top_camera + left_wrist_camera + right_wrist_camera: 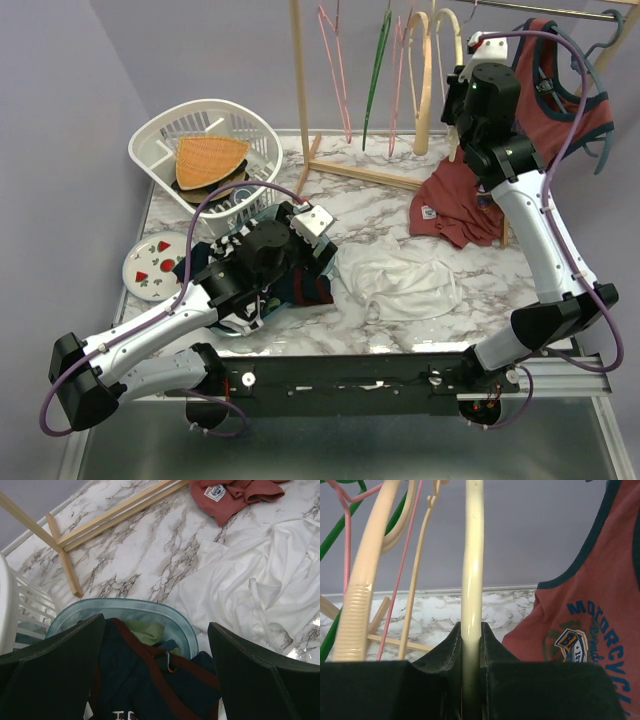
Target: Place the tank top on the hanger
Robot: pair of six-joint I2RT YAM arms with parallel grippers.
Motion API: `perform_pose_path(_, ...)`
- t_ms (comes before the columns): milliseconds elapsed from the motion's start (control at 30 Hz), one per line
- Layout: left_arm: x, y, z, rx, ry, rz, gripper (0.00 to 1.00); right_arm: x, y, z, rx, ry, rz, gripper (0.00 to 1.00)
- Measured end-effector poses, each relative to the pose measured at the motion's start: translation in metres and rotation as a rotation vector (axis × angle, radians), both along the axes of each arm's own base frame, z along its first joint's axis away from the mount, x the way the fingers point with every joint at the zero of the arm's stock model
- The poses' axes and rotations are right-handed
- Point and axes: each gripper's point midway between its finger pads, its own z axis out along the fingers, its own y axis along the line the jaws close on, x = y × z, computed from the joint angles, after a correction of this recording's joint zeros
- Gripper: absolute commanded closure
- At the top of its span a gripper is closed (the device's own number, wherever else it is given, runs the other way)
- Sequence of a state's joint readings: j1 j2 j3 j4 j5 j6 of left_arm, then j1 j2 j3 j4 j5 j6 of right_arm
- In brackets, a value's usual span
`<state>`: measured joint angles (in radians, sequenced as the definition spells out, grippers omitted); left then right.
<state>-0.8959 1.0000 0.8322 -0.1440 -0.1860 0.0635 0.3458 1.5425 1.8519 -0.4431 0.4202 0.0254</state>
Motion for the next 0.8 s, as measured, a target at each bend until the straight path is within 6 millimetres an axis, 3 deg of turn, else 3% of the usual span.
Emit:
perform_pose_path(233, 0.000, 0.000, 0.000, 0.000, 0.000, 0.000, 0.01, -0.005, -0.002, 0.006, -0.001, -0.011, 0.001, 1.00)
perform_pose_path(567, 0.000, 0.000, 0.000, 0.000, 0.000, -0.001, 0.01, -0.032, -0.012, 0.038, -0.041, -0.073, 0.018, 0.99)
perform_pose_path(800, -0.001, -0.001, 0.000, -0.001, 0.001, -0.004, 0.01, -0.037, -0.013, 0.039, -0.072, -0.077, 0.034, 1.00)
